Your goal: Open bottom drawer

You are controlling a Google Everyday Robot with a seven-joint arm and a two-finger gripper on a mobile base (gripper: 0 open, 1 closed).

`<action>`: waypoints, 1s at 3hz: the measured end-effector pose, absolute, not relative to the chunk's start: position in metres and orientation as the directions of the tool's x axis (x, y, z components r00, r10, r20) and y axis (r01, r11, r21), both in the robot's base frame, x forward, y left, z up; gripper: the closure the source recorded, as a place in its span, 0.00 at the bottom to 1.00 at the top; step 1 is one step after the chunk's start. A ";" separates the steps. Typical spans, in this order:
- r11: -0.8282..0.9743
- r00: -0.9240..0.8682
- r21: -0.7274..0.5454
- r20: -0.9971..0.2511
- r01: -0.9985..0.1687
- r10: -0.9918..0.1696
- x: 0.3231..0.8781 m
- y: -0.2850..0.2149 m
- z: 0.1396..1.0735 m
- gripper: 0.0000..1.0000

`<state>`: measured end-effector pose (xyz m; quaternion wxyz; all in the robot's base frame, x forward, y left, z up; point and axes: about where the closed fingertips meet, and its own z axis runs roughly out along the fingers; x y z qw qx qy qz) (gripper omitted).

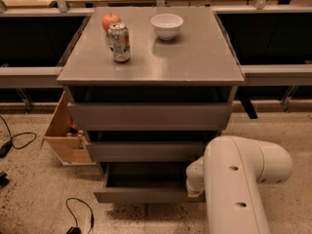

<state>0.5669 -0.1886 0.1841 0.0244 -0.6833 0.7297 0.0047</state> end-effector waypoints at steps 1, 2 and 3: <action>0.066 -0.065 -0.026 -0.042 -0.997 -0.997 0.568 -0.187 0.188 1.00; 0.071 -0.071 0.016 -0.036 -0.997 -0.997 0.546 -0.196 0.186 1.00; 0.071 -0.071 0.016 -0.036 -0.997 -0.997 0.546 -0.194 0.187 1.00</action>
Offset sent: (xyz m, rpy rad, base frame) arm -0.2812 -0.1583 -0.0370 -0.0427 0.5549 -0.0585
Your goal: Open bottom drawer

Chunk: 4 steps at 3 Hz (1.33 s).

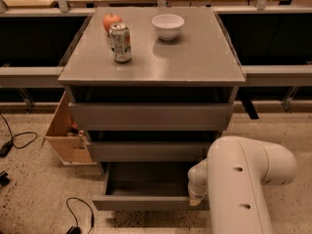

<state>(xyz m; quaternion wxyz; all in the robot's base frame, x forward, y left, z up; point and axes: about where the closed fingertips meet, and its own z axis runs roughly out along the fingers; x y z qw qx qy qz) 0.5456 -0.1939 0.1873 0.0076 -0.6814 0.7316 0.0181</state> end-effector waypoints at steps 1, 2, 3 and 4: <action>0.075 -0.077 0.049 -0.028 -0.996 -0.997 0.531 -0.200 0.185 1.00; 0.077 -0.079 0.066 -0.024 -0.995 -0.997 0.523 -0.202 0.185 1.00; 0.080 -0.082 0.085 -0.020 -0.993 -0.996 0.515 -0.203 0.185 1.00; 0.092 -0.095 0.114 -0.017 -0.989 -0.995 0.502 -0.207 0.183 1.00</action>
Offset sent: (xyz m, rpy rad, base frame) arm -0.3094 -0.1678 -0.0419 -0.1119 0.7393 -0.0911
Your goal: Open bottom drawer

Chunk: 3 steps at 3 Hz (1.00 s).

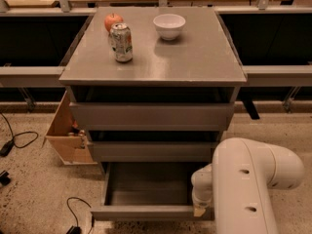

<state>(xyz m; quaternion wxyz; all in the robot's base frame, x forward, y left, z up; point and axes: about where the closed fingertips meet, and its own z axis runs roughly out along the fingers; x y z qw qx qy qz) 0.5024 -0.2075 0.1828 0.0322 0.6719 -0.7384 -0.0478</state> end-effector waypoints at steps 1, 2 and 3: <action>0.093 -0.095 0.114 -0.017 -0.989 -0.995 0.502 -0.207 0.183 0.82; 0.093 -0.095 0.114 -0.017 -0.989 -0.995 0.502 -0.207 0.183 0.59; 0.093 -0.095 0.114 -0.017 -0.989 -0.995 0.502 -0.207 0.183 0.28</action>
Offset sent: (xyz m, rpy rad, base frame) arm 0.0000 0.0000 0.0001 0.0000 0.0000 0.0000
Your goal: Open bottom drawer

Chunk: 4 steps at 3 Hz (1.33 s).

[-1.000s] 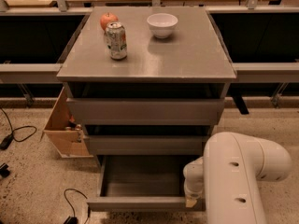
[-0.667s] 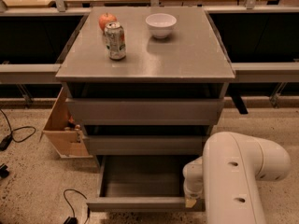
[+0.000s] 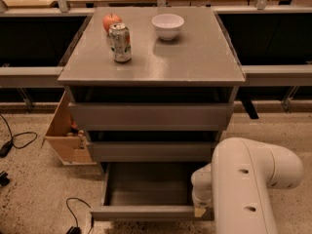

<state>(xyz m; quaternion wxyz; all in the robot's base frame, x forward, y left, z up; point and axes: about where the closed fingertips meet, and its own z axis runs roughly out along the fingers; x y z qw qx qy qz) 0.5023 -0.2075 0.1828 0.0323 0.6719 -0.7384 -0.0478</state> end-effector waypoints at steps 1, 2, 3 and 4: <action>0.093 -0.095 0.114 -0.017 -0.989 -0.995 0.502 -0.207 0.183 0.05; 0.093 -0.095 0.114 -0.017 -0.989 -0.995 0.502 -0.207 0.183 0.00; 0.077 -0.084 0.135 -0.045 -0.988 -0.995 0.492 -0.202 0.173 0.00; 0.119 -0.142 0.228 -0.090 -0.966 -0.986 0.437 -0.203 0.159 0.27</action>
Offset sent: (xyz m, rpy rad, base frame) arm 0.0000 0.0000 0.0000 0.0000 0.0000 0.0000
